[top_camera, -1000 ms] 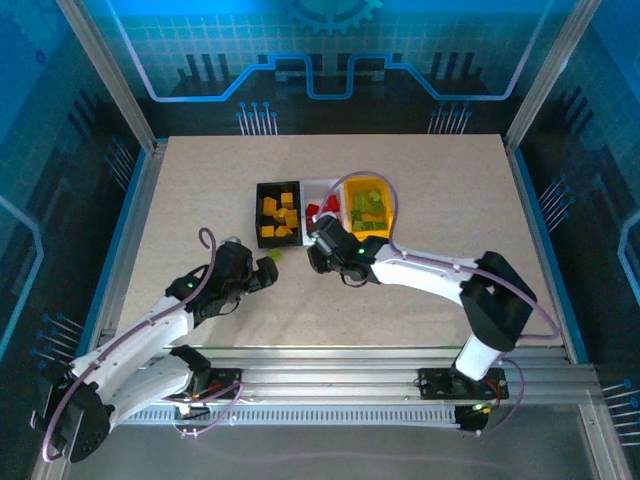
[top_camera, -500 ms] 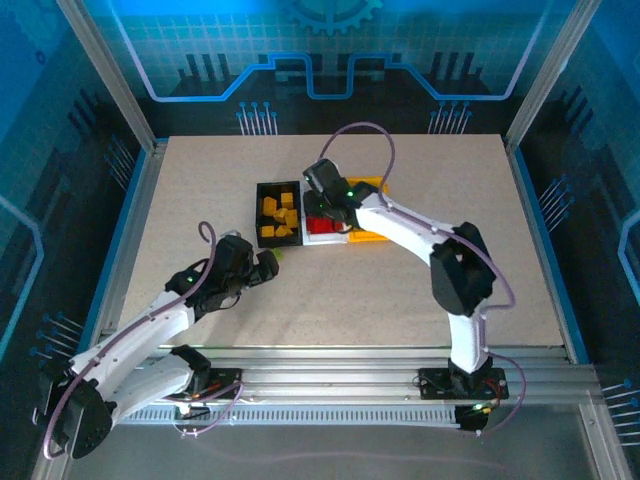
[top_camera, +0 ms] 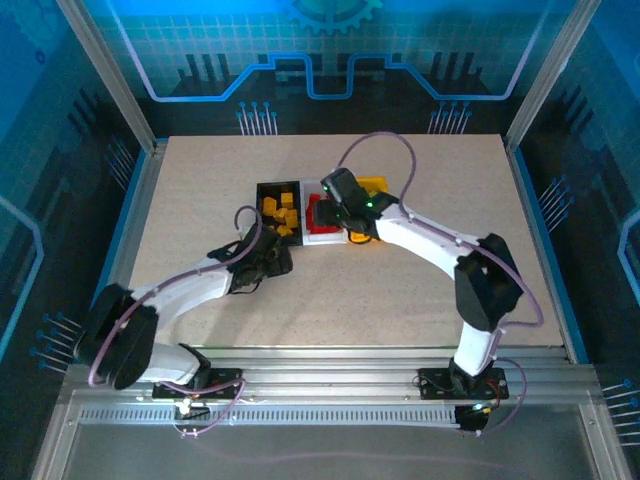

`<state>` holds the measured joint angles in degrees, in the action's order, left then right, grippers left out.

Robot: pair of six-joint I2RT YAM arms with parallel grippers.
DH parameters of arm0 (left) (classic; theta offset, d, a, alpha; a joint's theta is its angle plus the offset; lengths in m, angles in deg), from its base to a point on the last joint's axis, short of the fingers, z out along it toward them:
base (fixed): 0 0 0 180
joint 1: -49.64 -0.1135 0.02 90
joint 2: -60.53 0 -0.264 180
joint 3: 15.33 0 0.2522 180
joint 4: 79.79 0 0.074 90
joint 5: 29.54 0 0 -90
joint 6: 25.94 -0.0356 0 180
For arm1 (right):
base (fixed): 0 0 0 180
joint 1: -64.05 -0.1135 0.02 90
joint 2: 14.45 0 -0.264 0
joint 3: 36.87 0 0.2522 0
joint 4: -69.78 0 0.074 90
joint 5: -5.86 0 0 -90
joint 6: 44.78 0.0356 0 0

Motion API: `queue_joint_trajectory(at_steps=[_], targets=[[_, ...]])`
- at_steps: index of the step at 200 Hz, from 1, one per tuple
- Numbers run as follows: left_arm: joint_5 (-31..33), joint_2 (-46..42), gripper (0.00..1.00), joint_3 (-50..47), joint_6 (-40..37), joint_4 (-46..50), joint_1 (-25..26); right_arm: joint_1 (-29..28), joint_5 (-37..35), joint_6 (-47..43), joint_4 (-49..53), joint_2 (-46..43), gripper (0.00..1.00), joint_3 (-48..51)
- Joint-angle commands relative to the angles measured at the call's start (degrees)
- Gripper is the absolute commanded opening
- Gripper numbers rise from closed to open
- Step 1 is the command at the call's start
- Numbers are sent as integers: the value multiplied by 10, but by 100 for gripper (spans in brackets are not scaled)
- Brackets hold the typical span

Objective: Sort the legos into containers by color

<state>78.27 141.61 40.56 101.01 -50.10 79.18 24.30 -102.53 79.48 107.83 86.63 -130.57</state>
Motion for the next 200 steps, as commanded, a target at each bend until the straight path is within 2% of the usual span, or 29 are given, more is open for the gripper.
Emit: queue_joint_trajectory(at_steps=[1,62,124,157,200], targets=[[35,57,87,38,-23,-54,3,-4,1,19,-38,-49,74,47],[89,156,74,102,-21,-54,3,-4,-1,15,-51,-125,74,101],[75,198,63,83,4,-68,3,1,3,16,-59,-152,74,124],[59,163,68,44,26,-78,8,4,3,18,-64,-156,74,138],[72,132,73,35,21,-71,20,5,7,25,-71,-155,74,145]])
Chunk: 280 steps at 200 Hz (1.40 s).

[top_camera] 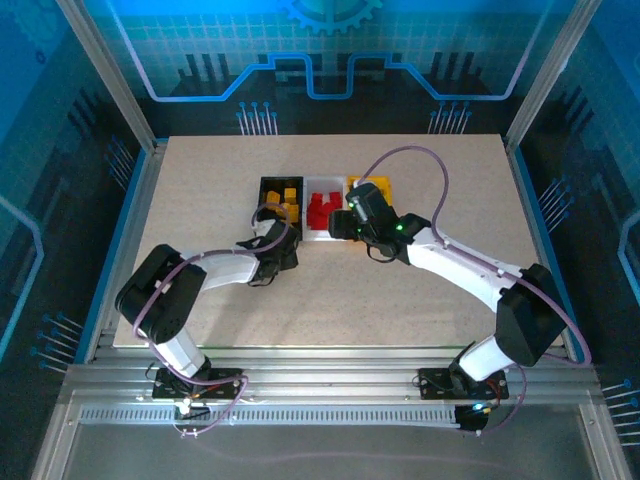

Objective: Sort the legos into containers by color

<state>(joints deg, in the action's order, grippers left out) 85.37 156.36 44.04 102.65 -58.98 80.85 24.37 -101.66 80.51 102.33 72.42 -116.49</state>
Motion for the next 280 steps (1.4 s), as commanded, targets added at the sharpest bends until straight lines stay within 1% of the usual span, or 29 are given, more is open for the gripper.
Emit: queue_joint_trajectory(at_steps=[1,35,45,55,70,86,99,127,153,177,208,229,258,280], targets=[[1,-14,73,1,5,18,4,4,-2,15,-16,-13,74,5],[4,22,73,14,0,15,-4,4,-3,13,-11,-19,74,4],[3,32,71,18,-1,14,-6,4,-5,12,-9,-22,74,5],[2,38,66,22,-3,14,-7,4,-6,11,-9,-24,74,6],[-1,37,56,23,-2,13,-7,5,-6,10,-8,-26,74,8],[-7,21,45,17,-3,13,-5,4,-8,11,-9,-27,74,11],[-11,1,38,11,-3,16,0,5,-9,13,-10,-27,74,14],[-7,-45,25,9,-6,42,35,8,-16,19,-14,-35,74,22],[-7,-70,17,33,-6,68,85,19,-32,28,-12,-61,74,45],[-20,-57,16,98,-6,88,120,41,-54,44,4,-107,74,81],[-46,25,16,238,-26,98,146,77,-66,63,35,-184,74,139],[-56,96,16,342,-39,108,151,93,-65,66,54,-231,74,175],[-46,189,17,474,-66,128,150,106,-65,60,86,-275,74,194],[-34,254,20,566,-76,152,145,113,-62,61,101,-299,75,203]])
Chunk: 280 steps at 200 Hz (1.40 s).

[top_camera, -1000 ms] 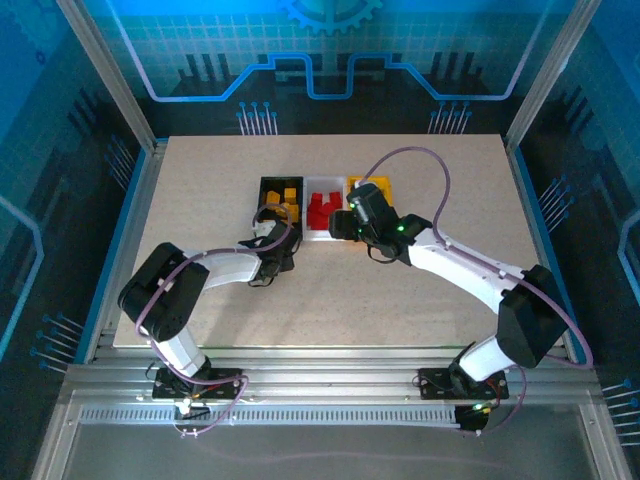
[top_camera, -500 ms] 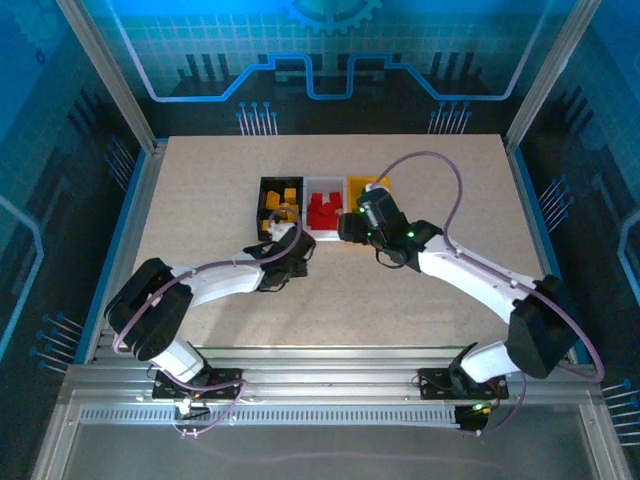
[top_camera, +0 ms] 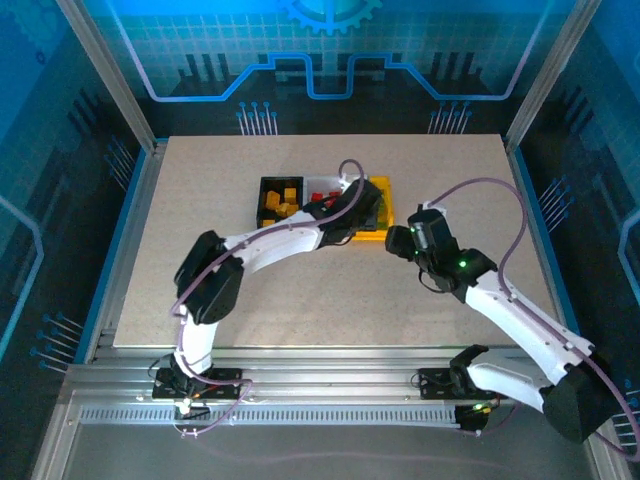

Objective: Sort the legos into containers by color

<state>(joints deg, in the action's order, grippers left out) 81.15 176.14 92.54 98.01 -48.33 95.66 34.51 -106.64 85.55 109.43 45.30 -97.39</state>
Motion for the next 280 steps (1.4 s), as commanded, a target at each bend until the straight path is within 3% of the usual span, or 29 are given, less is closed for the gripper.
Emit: queue_joint_trajectory(at_steps=[1,21,35,64,94,130,153,158,167,186,206,234,242,256,280], targets=[[9,58,20,85,-29,47,-3,12,-12,11,31,-29,75,13],[14,105,21,142,-20,66,-17,13,-8,12,37,-45,74,17],[5,128,29,168,-17,68,-22,14,-6,11,40,-52,75,18],[-11,132,63,197,-34,59,-14,16,6,3,35,-56,76,18],[2,34,99,119,-42,14,-11,17,20,-4,18,-56,81,19],[44,-171,99,-89,-57,-73,-13,16,18,-25,0,-55,83,13],[99,-318,99,-245,-89,-133,-20,12,-18,-30,2,-55,91,10],[116,-349,99,-278,-100,-144,-22,12,-28,-31,1,-55,100,10],[152,-405,99,-332,-119,-157,-28,12,-44,-30,-2,-55,100,13],[179,-508,99,-431,-177,-177,-74,12,-64,-26,-26,-60,100,32],[201,-580,99,-513,-209,-177,-167,12,-95,10,-31,-61,100,45],[167,-573,99,-603,-278,-231,-296,18,-93,-2,-41,-37,100,42],[187,-547,99,-621,-287,-272,-310,22,-101,5,-26,-26,100,32],[154,-489,99,-634,-321,-349,-333,30,-112,16,7,-3,100,14],[151,-379,99,-642,-396,-479,-346,45,-116,7,27,18,100,4]])
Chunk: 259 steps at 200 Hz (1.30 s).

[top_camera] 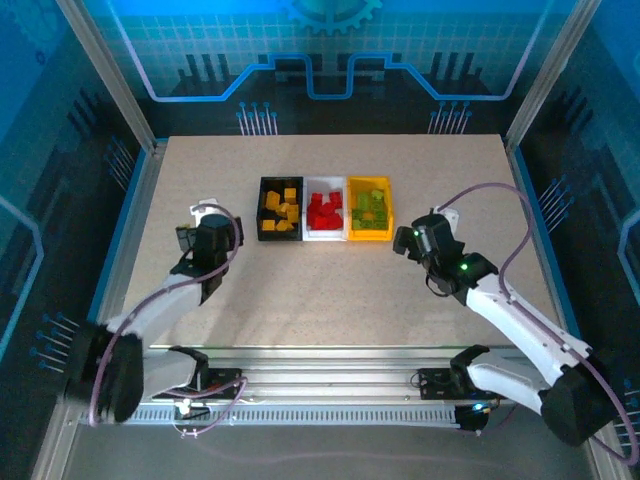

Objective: Sort the legos into containers by color

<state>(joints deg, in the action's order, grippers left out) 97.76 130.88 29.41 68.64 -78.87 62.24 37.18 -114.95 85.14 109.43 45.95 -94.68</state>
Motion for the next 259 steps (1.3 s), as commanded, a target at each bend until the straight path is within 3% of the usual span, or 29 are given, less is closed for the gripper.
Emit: queue_joint_trajectory(at_steps=[1,31,39,55,67,82,96,121,131,146,157,168,175,204,259], targets=[[-15,76,99,-11,-106,-179,-12,18,-33,11,27,12,100,-23],[-36,170,99,-14,-154,-261,-28,25,-28,-25,-17,-12,100,8],[-46,163,99,-6,-138,-224,-31,27,-26,-39,-32,-24,100,19],[-52,148,99,-23,-129,-244,-36,36,-22,-61,-49,-42,100,32],[-55,112,99,-27,-78,-220,-42,47,-18,-59,-49,-51,100,35],[-137,80,99,-33,-46,-214,-64,61,-12,-50,-52,-56,100,38],[-154,103,99,-12,-41,-197,-76,69,-3,-53,-66,-60,100,45],[-192,170,99,-63,-46,-351,-89,86,20,-107,-110,-73,100,59],[-208,157,99,-53,-31,-303,-96,89,1,-134,-123,-81,100,64],[-237,165,99,-87,-36,-357,-101,108,-39,-162,-137,-94,100,69],[-223,201,99,-122,-46,-488,-101,134,-45,-180,-142,-98,100,70],[-218,178,99,-108,-26,-418,-103,161,-30,-216,-181,-99,100,87],[-212,187,99,-102,-30,-421,-103,174,-8,-250,-225,-96,100,108],[-211,186,99,-102,-28,-421,-104,214,83,-316,-460,-33,100,197],[-213,187,99,-102,-30,-423,-103,231,148,-354,-628,171,100,204]])
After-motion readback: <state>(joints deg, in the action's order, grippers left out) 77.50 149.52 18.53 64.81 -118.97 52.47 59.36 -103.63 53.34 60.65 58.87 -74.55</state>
